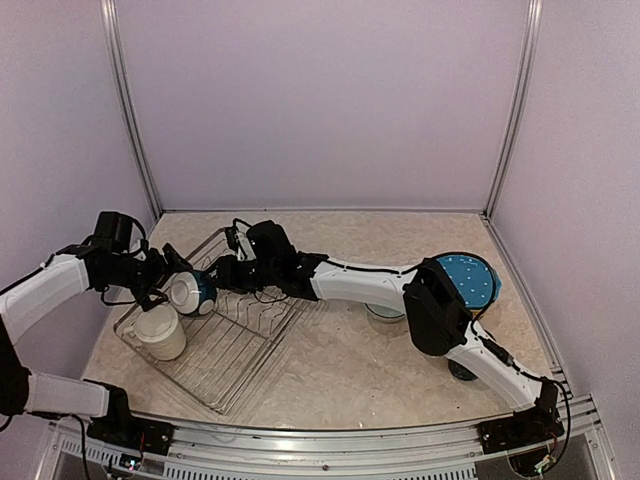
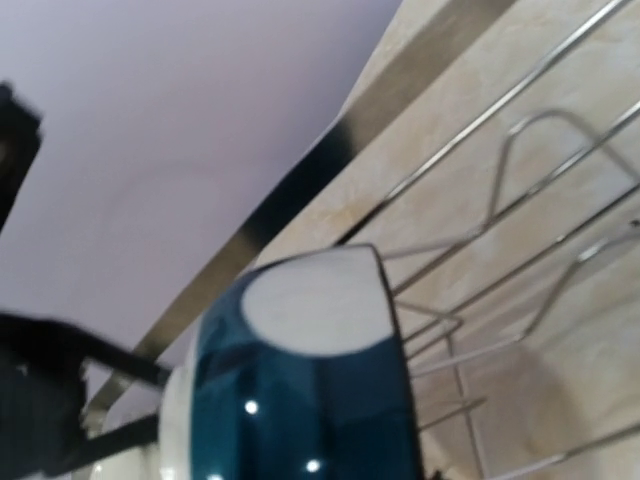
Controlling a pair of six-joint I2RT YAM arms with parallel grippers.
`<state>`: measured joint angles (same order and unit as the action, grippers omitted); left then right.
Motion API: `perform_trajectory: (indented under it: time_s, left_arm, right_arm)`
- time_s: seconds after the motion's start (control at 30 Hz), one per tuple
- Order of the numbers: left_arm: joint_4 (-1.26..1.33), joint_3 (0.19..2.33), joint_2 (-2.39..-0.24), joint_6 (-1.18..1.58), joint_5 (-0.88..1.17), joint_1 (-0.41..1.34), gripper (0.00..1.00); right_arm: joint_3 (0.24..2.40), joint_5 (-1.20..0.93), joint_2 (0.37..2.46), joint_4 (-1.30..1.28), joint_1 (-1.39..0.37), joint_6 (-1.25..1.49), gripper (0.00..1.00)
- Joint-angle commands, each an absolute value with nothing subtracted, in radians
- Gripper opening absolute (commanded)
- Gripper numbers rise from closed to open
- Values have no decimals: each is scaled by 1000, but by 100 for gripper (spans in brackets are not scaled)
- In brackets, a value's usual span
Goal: Unload the mixed dishes from the dish rack
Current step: Grab the cup from the dish rack.
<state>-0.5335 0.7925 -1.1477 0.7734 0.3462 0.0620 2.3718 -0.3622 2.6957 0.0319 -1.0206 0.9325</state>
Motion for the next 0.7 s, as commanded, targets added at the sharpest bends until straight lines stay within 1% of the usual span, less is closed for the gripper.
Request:
perform_trajectory:
  time_s: [0.0, 0.13, 0.3, 0.47, 0.67]
  left_arm:
    - [-496, 767, -1211, 774, 345, 58, 99]
    - [-471, 773, -1247, 775, 398, 71, 99]
    - [-486, 791, -1264, 774, 409, 132, 93]
    - [-502, 796, -1244, 800, 427, 184, 90]
    - [-514, 778, -1165, 827, 431, 192, 89]
  right_arm:
    - [2413, -382, 2735, -13, -1046, 900, 42]
    - [2350, -352, 2645, -55, -1044, 826, 42]
    - [2237, -370, 2535, -24, -1046, 787, 42]
    - [2118, -467, 2477, 121, -1046, 854, 43]
    - [2003, -382, 2422, 178, -1038, 909, 47]
